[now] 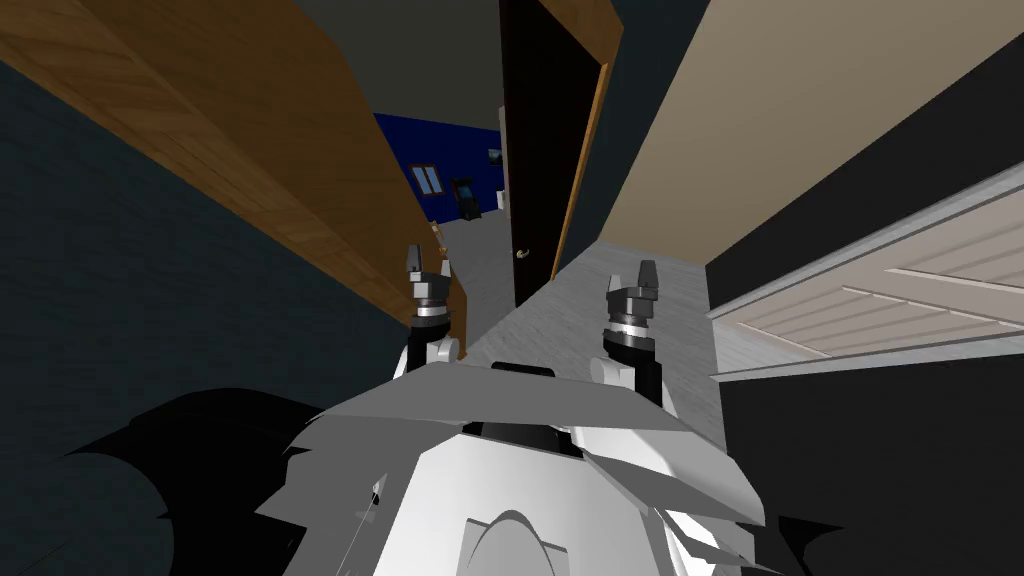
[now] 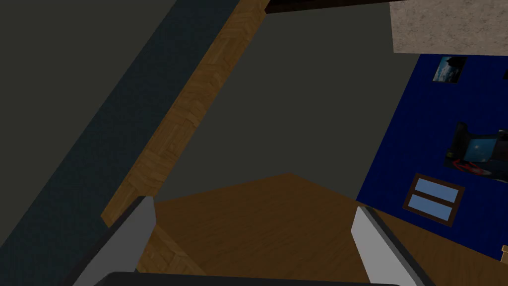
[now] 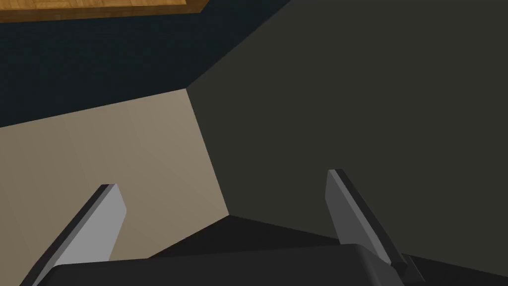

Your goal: Push the door open

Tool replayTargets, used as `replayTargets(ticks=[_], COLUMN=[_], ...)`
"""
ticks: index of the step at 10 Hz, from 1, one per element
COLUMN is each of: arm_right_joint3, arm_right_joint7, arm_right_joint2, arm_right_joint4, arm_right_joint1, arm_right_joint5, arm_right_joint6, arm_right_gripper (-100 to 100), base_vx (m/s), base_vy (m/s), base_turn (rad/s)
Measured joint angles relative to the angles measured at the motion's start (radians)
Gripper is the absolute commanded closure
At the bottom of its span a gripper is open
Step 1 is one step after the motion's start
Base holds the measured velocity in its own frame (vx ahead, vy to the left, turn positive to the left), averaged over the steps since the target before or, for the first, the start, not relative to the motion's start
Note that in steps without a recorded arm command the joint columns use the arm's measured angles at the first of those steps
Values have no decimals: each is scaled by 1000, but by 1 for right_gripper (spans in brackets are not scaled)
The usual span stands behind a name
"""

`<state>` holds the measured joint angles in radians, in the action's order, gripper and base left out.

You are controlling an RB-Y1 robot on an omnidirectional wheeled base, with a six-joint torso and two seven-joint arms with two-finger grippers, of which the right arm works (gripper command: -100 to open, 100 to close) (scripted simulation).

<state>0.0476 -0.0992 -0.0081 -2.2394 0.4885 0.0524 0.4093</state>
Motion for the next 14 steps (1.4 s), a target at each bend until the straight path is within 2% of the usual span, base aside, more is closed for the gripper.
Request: replayTargets(ticks=[4,5,7,10,14], arm_right_joint3=[20,23,39,58,80], arm_right_joint7=[24,36,46,72,104], arm_right_joint2=[-22,-35,-39,-59,-82], arm_right_joint4=[78,102,139,223,306], arm_right_joint1=[-25,-27,-38,-66,-89], arm_right_joint5=[-14,-16,-27,-40,-56], arm_right_joint6=[25,37,51,78,105], arm_right_gripper=[-100,-100,-100,-100,-100], base_vx=[157,147,128,137,99], base_vy=[-58,-27,-1,-26,-26], base_turn=[68,47,62,77,55])
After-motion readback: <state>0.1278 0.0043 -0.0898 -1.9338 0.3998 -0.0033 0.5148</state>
